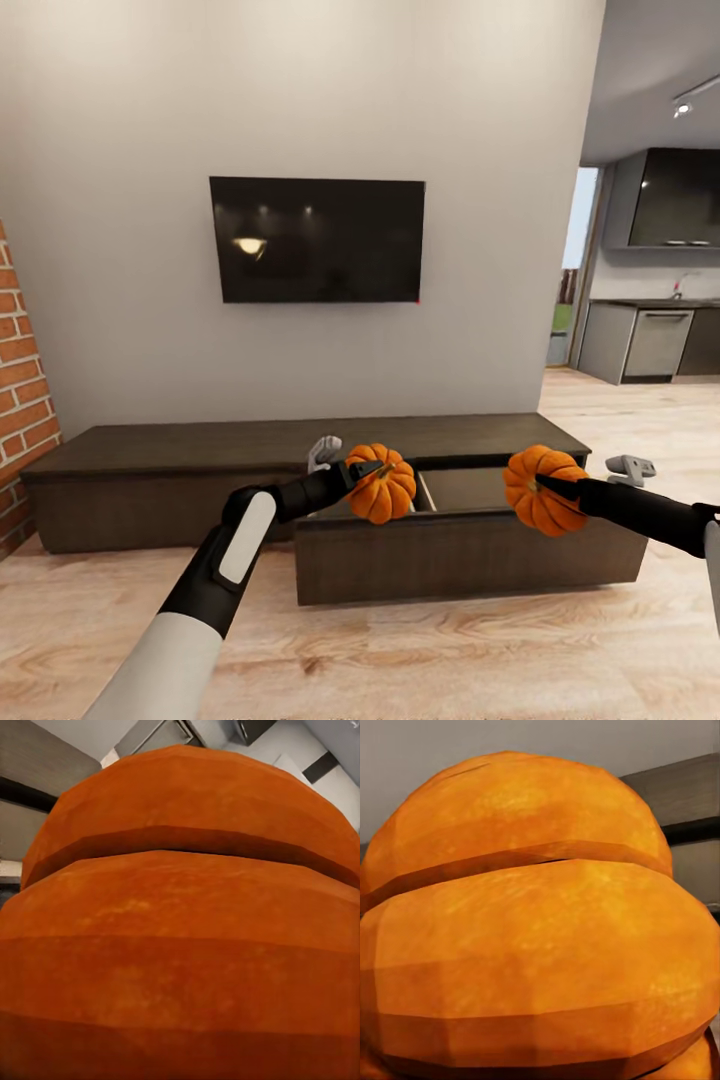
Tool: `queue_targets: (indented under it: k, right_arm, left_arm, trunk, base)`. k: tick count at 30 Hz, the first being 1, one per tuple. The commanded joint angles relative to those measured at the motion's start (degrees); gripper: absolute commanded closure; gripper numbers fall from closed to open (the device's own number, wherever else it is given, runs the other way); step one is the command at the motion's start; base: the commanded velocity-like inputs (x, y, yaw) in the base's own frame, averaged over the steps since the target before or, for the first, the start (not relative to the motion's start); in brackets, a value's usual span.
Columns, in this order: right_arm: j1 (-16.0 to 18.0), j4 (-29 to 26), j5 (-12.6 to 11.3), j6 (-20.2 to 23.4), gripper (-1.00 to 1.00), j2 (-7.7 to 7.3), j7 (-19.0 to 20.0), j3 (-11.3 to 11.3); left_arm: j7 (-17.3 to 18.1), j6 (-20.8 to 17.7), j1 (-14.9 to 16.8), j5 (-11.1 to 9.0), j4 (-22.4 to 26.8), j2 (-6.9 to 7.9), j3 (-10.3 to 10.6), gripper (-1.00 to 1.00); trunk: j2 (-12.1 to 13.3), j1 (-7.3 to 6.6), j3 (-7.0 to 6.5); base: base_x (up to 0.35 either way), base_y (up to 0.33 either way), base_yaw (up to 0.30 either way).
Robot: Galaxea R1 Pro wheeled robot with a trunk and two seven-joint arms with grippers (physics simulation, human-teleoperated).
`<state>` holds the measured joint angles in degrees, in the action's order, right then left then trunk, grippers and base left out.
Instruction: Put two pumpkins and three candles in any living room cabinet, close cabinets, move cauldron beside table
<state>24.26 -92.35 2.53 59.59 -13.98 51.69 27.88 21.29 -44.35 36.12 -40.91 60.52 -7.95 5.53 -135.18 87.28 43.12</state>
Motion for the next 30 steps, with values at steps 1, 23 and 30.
queue_targets:
  k: [1, 23, 30]
  right_arm:
    - [0.07, -0.01, 0.32, 0.32, 1.0, -0.02, 0.36, 0.12]
    - [0.24, 0.53, 0.29, 0.26, 1.0, -0.05, 0.34, 0.0]
    - [0.36, 1.1, 0.29, 0.26, 1.0, -0.1, 0.34, 0.11]
  left_arm:
    - [0.11, -0.14, 0.03, -0.2, 0.02, -0.05, -0.04, 1.0]
    - [0.06, 1.2, 0.09, -0.06, -0.12, -0.13, 0.37, 1.0]
    - [0.06, 1.2, 0.09, 0.1, -0.14, -0.2, 0.43, 1.0]
  trunk:
    - [-0.03, 0.0, 0.16]
    - [-0.03, 0.0, 2.18]
    - [-0.03, 0.0, 2.82]
  base:
    - [0.131, -0.084, 0.0]
    - [0.204, -0.25, 0.0]
    - [0.019, -0.337, 0.0]
